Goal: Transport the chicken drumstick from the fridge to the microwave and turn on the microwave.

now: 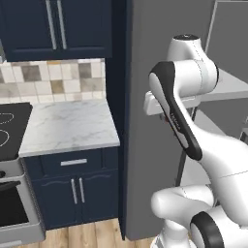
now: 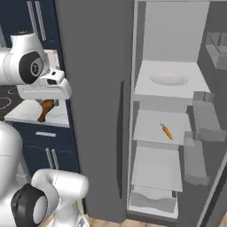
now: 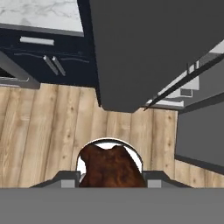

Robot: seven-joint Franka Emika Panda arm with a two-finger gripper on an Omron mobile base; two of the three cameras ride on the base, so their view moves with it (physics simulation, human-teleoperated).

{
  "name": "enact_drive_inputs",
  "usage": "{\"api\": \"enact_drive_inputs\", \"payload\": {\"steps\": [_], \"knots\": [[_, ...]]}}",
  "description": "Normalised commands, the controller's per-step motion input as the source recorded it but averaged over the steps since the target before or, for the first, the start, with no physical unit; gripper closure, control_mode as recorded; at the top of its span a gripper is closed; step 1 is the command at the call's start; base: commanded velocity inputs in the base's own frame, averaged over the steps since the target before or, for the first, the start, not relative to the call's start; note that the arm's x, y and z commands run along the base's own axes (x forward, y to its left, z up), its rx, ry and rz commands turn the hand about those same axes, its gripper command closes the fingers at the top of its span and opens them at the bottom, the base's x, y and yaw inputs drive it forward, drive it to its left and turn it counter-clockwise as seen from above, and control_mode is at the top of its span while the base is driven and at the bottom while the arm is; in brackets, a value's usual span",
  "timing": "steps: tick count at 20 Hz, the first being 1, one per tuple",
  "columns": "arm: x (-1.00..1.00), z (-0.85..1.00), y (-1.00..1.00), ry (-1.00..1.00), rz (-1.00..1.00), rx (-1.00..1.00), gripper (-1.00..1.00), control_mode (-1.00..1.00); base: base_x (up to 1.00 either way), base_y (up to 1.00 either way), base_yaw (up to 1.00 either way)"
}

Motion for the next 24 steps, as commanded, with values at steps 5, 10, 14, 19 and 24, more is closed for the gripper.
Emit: {"api": "enact_drive_inputs", "payload": {"steps": [5,10,14,19,24], "knots": [[0.0,0.0,0.0,0.0,0.0,0.0,1.0,1.0,0.0,0.75,-0.03],[0.0,0.0,0.0,0.0,0.0,0.0,1.0,1.0,0.01,0.69,-0.04],[0.0,0.0,0.0,0.0,0.0,0.0,1.0,1.0,0.08,0.53,-0.04],[0.0,0.0,0.0,0.0,0.0,0.0,1.0,1.0,0.17,0.54,-0.05],[0.0,0.0,0.0,0.0,0.0,0.0,1.0,1.0,0.2,0.5,-0.07]]}}
